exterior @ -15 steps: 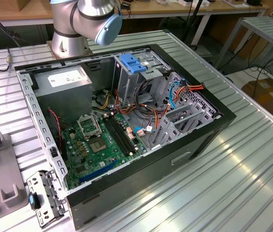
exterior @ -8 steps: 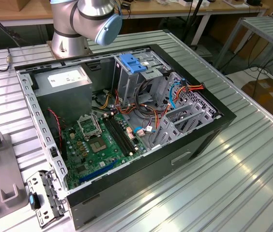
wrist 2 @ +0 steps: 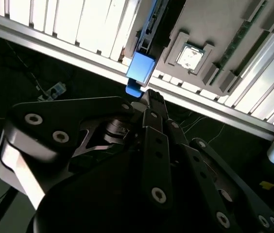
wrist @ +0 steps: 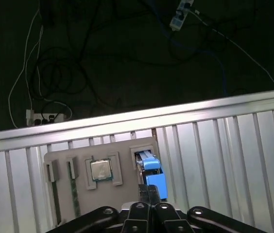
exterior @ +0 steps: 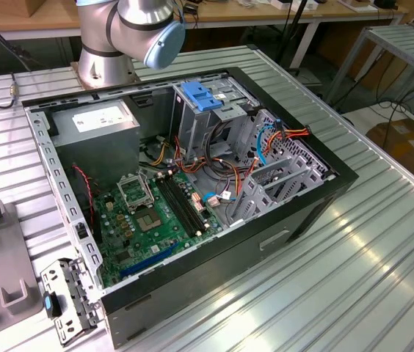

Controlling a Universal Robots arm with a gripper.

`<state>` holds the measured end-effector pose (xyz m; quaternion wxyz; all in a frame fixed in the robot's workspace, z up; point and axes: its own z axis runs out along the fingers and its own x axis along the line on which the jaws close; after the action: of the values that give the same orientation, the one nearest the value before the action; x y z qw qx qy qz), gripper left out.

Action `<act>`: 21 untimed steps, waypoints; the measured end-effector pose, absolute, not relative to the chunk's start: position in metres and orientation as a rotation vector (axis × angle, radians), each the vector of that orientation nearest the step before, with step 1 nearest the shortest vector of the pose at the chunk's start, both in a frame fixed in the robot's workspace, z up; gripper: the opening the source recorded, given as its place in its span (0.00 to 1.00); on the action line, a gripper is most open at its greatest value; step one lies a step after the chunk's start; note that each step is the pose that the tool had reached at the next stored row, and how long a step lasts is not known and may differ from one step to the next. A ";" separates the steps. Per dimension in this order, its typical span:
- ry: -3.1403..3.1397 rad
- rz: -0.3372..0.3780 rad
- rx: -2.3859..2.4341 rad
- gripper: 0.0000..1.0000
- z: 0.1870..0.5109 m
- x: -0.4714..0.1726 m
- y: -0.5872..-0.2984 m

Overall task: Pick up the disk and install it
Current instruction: 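Pick up the disk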

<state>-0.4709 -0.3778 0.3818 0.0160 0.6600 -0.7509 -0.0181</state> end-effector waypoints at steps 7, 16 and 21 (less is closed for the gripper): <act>-2.327 0.002 2.072 0.17 0.379 -0.468 -0.370; -2.341 0.039 2.081 0.48 0.367 -0.471 -0.362; -2.361 0.055 2.074 0.48 0.360 -0.473 -0.362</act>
<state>-0.4729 -0.3618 0.3602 -0.0008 0.6597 -0.7513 0.0177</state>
